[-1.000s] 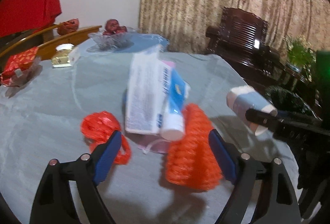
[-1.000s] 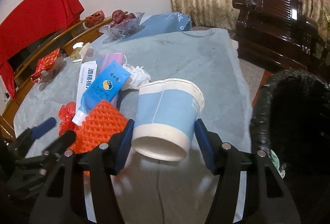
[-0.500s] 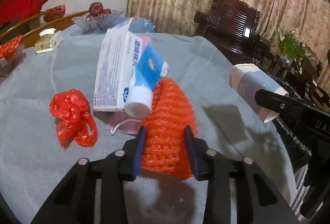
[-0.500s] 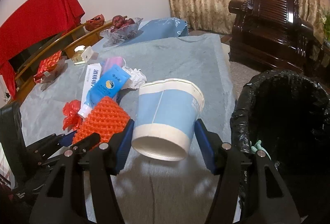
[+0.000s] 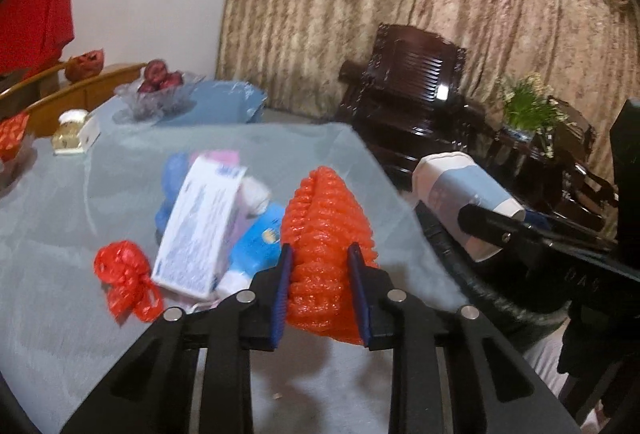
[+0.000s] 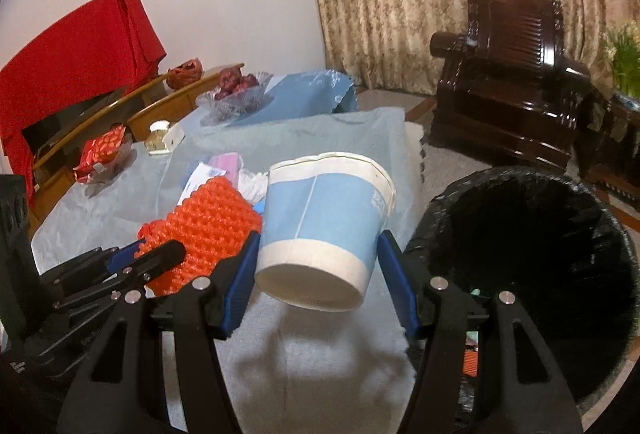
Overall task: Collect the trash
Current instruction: 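Carry the cup and net over the black bin and open both grippers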
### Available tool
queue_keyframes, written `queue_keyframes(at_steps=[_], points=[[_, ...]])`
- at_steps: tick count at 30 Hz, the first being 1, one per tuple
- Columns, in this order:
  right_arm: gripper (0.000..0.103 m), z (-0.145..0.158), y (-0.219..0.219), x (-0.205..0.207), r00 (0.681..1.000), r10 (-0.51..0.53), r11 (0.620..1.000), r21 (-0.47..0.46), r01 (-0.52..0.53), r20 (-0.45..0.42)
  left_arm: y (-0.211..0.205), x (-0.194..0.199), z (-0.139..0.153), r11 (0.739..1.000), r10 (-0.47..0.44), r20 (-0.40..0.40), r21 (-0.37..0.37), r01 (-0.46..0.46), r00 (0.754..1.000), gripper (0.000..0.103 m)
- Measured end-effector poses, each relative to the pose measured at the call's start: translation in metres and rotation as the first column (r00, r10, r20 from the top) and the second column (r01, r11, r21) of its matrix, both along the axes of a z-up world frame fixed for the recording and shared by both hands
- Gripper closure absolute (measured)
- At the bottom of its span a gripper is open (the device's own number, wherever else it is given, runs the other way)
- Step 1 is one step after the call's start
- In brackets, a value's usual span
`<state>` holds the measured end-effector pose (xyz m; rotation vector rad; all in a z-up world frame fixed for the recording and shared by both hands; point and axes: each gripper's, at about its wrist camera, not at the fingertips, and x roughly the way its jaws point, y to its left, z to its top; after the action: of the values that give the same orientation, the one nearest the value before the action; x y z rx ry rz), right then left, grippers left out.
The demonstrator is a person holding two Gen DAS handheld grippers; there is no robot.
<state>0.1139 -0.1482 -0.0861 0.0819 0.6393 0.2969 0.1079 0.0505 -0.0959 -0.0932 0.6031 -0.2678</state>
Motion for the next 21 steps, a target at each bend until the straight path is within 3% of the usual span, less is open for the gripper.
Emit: queue_keyframes(at_steps=[11, 21], points=[[0.045, 0.021, -0.068, -0.022, 0.988, -0.141, 0.99, -0.003, 0.142, 0.058, -0.065, 0.014, 0.026, 0.992, -0.124, 0.071, 0.008, 0.124, 0.99, 0.076], [0.045, 0.013, -0.144, -0.032, 0.954, -0.295, 0.955, -0.026, 0.297, 0.056, -0.144, 0.037, 0.033, 0.969, -0.246, 0.091, 0.022, 0.245, 0.965, 0.076]])
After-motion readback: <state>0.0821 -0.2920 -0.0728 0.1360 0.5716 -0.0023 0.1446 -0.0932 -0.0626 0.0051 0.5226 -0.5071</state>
